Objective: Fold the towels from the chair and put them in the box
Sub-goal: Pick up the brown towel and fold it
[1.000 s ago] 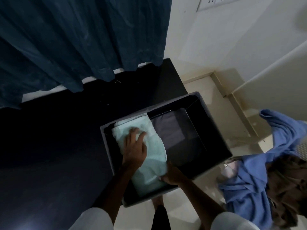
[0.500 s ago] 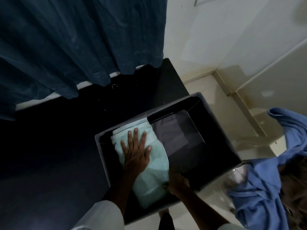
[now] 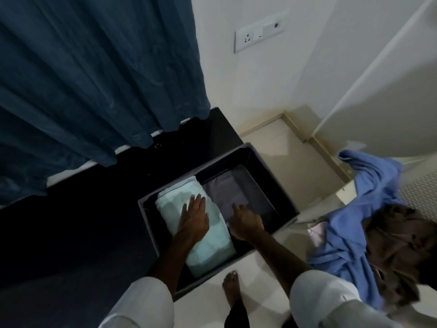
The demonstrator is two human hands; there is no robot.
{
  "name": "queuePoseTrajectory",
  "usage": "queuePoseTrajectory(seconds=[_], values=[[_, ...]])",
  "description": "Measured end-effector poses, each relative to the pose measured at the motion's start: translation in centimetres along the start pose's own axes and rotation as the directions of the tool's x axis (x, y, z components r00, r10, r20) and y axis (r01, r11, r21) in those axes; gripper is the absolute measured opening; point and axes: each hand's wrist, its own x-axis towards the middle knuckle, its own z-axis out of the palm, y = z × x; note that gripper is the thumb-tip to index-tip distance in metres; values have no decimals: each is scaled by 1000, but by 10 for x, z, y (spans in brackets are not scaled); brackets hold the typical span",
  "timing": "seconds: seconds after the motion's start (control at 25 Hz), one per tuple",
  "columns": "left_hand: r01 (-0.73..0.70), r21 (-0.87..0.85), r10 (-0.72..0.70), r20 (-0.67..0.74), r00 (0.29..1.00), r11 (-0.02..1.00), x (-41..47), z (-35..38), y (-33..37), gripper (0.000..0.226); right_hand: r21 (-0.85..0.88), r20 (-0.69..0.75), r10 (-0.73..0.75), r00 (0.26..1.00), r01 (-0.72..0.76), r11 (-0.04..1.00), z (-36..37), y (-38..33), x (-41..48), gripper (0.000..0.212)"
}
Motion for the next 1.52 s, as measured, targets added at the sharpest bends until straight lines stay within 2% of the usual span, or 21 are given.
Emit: queuePoseTrajectory(seconds=[0.2,0.4,0.52,0.6,0.72,0.84,0.96,1.04,1.08,1.16,1.24,1.28,1.36,1.44,1.48,1.52], values=[[-191,-29,186,-141,972,981,-7,-22,63,58,26,-192,-38,981,44,999,-41,37,-28,68],[-359,-51,347,-160,924,932,-2,-23,157,62,126,-370,-13,929,64,990,-64,116,-69,66],[-491,-45,481,-141,865,870,-1,-18,233,63,216,-526,114,843,3,976,-63,190,-102,57],[-575,-55,568,-110,816,816,0,-11,287,58,275,-546,230,806,-87,957,-59,241,-127,50],[-692,-45,691,-30,722,721,0,19,364,55,351,-488,366,793,-206,914,-46,322,-160,47],[-724,-85,728,35,685,685,-5,54,420,55,426,-438,446,781,-257,868,-26,388,-182,52],[-766,-87,770,43,636,637,-9,87,464,70,513,-397,512,762,-278,812,-12,434,-201,53],[-780,-79,784,61,618,621,-6,110,490,71,637,-188,571,799,-343,690,9,468,-197,48],[-778,-83,783,66,619,622,-5,121,499,70,691,-134,577,806,-342,637,25,486,-190,44],[-768,-117,777,108,621,630,2,147,514,67,718,-42,570,820,-372,588,33,508,-189,52],[-726,-180,747,189,637,664,6,168,522,66,684,27,638,770,-480,550,47,529,-180,56],[-714,-196,740,210,639,673,11,181,525,66,655,-3,659,752,-497,569,63,543,-170,61],[-702,-209,732,178,657,681,17,202,529,68,672,-6,634,774,-466,575,115,572,-144,79],[-670,-232,709,197,677,705,28,225,532,68,701,-30,607,794,-417,579,159,599,-120,113],[-672,-218,707,201,678,707,32,235,533,66,701,-19,583,812,-405,587,159,605,-116,128],[-684,-200,713,198,672,701,37,246,533,64,679,-32,570,821,-401,615,152,606,-114,128]])
